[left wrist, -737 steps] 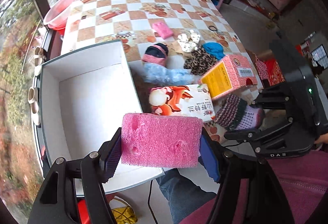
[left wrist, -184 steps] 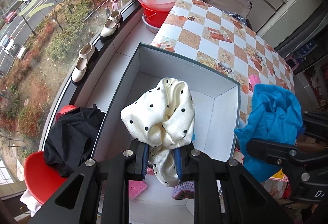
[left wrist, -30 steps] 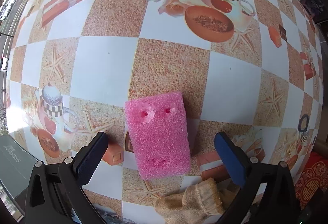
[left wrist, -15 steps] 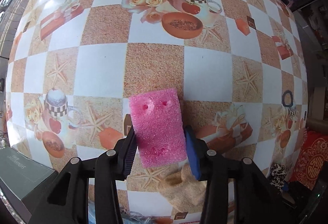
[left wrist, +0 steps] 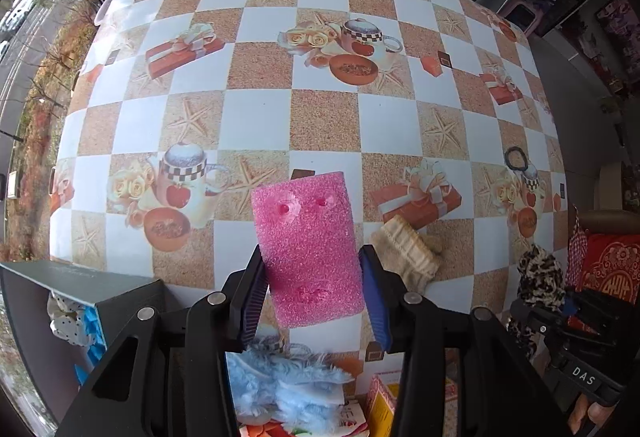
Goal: Organize soft objects
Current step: 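Lift and carry the sponge and leopard scrunchie in both tools toward the box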
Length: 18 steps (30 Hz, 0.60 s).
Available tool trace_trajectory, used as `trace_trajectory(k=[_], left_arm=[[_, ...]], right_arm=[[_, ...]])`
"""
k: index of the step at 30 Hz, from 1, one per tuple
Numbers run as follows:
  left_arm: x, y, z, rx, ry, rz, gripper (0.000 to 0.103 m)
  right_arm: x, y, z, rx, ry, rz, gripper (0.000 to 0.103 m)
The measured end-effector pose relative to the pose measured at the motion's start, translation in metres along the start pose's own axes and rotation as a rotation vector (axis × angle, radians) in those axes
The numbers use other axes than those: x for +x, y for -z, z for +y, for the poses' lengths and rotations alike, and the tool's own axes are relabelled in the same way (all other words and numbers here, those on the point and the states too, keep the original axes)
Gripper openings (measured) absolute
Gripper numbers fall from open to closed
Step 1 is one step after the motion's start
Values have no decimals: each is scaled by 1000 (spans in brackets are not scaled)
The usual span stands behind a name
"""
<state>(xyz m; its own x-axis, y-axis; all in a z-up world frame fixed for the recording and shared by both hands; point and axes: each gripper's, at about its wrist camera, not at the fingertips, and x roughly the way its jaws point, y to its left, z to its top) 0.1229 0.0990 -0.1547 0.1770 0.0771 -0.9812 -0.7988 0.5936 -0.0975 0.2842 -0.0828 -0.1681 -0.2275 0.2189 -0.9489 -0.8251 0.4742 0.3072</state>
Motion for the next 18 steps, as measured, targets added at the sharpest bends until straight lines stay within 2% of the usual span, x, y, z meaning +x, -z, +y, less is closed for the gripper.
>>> trace_trajectory(k=[9, 18], left_arm=[[-48, 46, 35, -15, 2, -40, 48], [-74, 102, 55, 7, 20, -37, 48]], right_arm=[[-8, -8, 87, -135, -49, -11, 31], [-15, 16, 157, -265, -64, 11, 31]])
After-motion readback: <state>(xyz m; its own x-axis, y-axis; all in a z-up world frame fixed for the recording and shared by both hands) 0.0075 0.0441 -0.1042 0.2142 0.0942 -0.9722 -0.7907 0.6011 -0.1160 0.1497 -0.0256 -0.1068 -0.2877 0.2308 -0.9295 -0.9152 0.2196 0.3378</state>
